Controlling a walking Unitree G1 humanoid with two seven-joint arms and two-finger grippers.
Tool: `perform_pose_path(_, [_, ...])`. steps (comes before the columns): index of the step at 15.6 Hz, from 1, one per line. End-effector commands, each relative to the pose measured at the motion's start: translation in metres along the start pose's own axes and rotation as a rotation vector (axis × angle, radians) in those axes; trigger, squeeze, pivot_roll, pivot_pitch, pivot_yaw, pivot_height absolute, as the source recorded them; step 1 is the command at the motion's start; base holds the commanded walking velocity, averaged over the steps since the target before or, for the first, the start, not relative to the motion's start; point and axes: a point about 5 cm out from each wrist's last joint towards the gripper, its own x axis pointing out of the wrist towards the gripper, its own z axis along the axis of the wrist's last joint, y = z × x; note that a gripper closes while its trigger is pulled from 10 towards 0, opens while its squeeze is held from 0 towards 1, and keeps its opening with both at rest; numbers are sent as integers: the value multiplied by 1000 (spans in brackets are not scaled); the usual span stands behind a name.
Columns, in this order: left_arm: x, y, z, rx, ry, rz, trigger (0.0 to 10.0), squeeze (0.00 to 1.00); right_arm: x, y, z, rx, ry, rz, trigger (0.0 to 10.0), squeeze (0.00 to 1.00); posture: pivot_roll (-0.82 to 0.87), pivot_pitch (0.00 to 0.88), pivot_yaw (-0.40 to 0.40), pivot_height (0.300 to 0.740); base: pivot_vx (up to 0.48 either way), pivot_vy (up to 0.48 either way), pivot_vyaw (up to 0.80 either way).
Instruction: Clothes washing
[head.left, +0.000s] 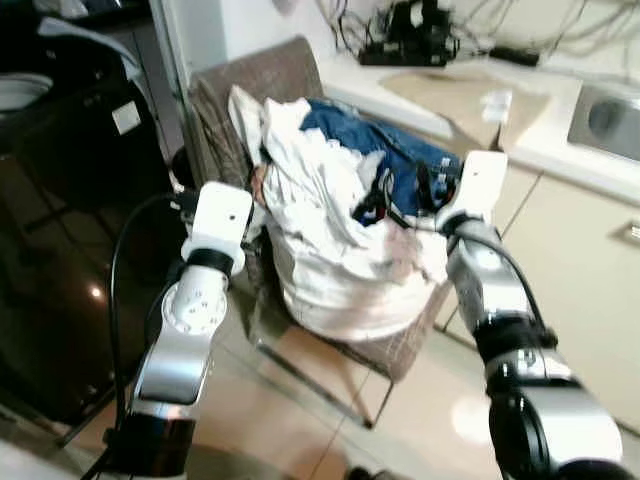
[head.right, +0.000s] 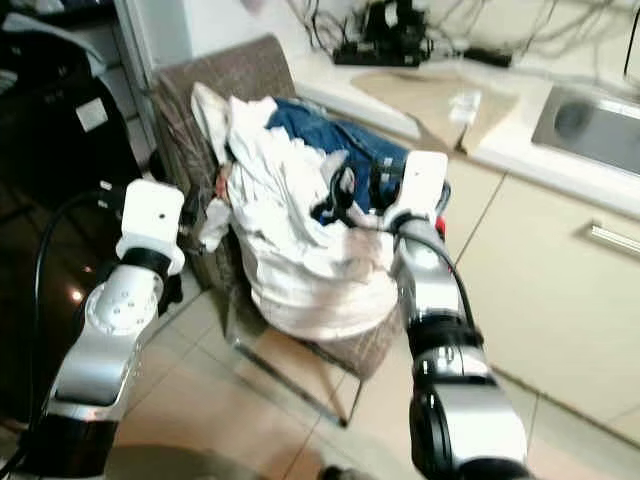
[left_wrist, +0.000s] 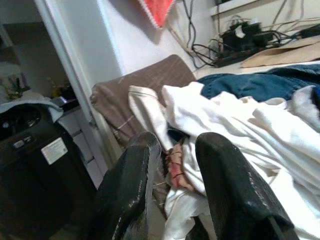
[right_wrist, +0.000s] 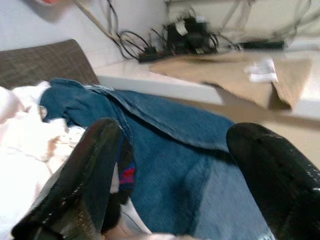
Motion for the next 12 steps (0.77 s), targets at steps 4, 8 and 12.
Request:
perform_pose_path(4, [-1, -6, 20, -18, -34, -66, 10000, 0, 18, 0, 18, 33, 22, -14, 10000, 714, 97, 85, -1, 740, 0, 0, 0])
perform_pose_path(8, [7, -5, 47, 33, -80, -231, 10000, 0, 24, 11, 18, 84, 81, 12, 10000, 0, 157, 127, 7, 740, 0, 0, 0])
perform_pose_path(12, [-13, 3, 60, 58, -57, -274, 10000, 0, 27, 28, 19, 160, 121, 58, 10000, 0, 264, 187, 15, 740, 0, 0, 0])
